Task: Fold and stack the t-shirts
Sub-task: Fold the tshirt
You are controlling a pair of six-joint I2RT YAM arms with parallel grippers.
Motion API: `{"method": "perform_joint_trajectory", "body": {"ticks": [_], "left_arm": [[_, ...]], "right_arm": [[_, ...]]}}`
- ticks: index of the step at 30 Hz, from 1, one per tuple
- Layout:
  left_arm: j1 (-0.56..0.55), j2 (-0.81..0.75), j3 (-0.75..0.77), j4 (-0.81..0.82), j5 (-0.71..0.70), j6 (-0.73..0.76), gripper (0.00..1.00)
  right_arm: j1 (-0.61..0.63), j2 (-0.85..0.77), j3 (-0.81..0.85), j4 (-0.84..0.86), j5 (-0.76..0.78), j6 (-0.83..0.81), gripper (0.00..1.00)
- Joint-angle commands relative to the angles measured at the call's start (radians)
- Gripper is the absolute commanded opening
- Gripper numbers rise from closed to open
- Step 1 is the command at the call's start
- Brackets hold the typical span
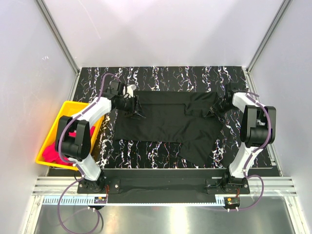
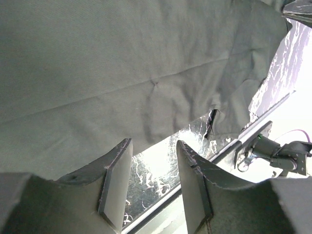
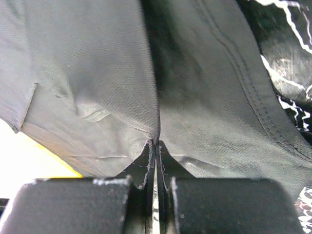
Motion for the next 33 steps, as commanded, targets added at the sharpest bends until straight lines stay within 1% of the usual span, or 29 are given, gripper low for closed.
{"method": "perform_joint_trajectory", "body": {"ticks": [1,4,5,8,10,11,12,14,15,17,18,19,20,22,27,29,31,32,33], "left_arm": [[-0.019,0.021,0.017,0.042,0.067,-0.006,0.47],[-0.042,0.032,0.029,0.071,0.087,-0.019,0.48],[-0.049,0.034,0.033,0.077,0.090,-0.033,0.48],[-0.065,0.047,0.035,0.105,0.107,-0.062,0.48],[-0.074,0.051,0.038,0.114,0.104,-0.069,0.48],[-0.076,0.047,0.040,0.116,0.101,-0.073,0.48],[-0.074,0.044,0.041,0.117,0.096,-0.076,0.48],[-0.074,0.037,0.046,0.117,0.081,-0.079,0.48],[-0.069,0.034,0.049,0.117,0.079,-0.079,0.49],[-0.062,0.034,0.066,0.116,0.070,-0.073,0.49],[-0.047,0.035,0.072,0.113,0.066,-0.075,0.49],[-0.036,0.040,0.088,0.113,0.050,-0.078,0.49],[-0.025,0.044,0.096,0.113,0.039,-0.088,0.49],[0.016,0.069,0.131,0.104,-0.002,-0.098,0.49],[0.127,0.153,0.225,0.087,-0.076,-0.092,0.49],[0.153,0.190,0.256,0.087,-0.109,-0.095,0.48],[0.188,0.247,0.282,0.091,-0.125,-0.118,0.48],[0.196,0.267,0.294,0.096,-0.129,-0.124,0.48],[0.205,0.308,0.312,0.111,-0.129,-0.127,0.48]], "right_arm": [[-0.003,-0.050,-0.037,0.012,0.016,0.067,0.01],[-0.003,-0.064,-0.075,0.034,0.004,0.095,0.05],[-0.003,-0.067,-0.081,0.038,0.007,0.095,0.08],[-0.004,-0.075,-0.091,0.040,0.000,0.087,0.12],[-0.006,-0.084,-0.104,0.040,-0.010,0.089,0.19],[-0.007,-0.087,-0.106,0.040,-0.022,0.084,0.27],[-0.009,-0.099,-0.103,0.037,-0.022,0.060,0.31],[-0.013,-0.122,-0.091,0.026,0.042,0.018,0.41],[-0.013,-0.139,-0.060,0.025,0.067,-0.041,0.51],[-0.013,-0.136,-0.008,-0.003,0.132,-0.100,0.55],[-0.013,-0.119,0.053,-0.008,0.151,-0.150,0.57],[-0.013,-0.107,0.081,-0.009,0.173,-0.164,0.58],[-0.013,-0.092,0.110,-0.008,0.214,-0.177,0.59],[-0.013,-0.030,0.202,-0.008,0.248,-0.210,0.59],[-0.013,0.115,0.383,-0.004,0.299,-0.253,0.57],[-0.013,0.151,0.420,0.011,0.309,-0.253,0.52],[-0.012,0.200,0.459,0.025,0.303,-0.253,0.43],[-0.012,0.227,0.466,0.044,0.299,-0.250,0.34],[-0.012,0.238,0.474,0.054,0.294,-0.238,0.31]]}}
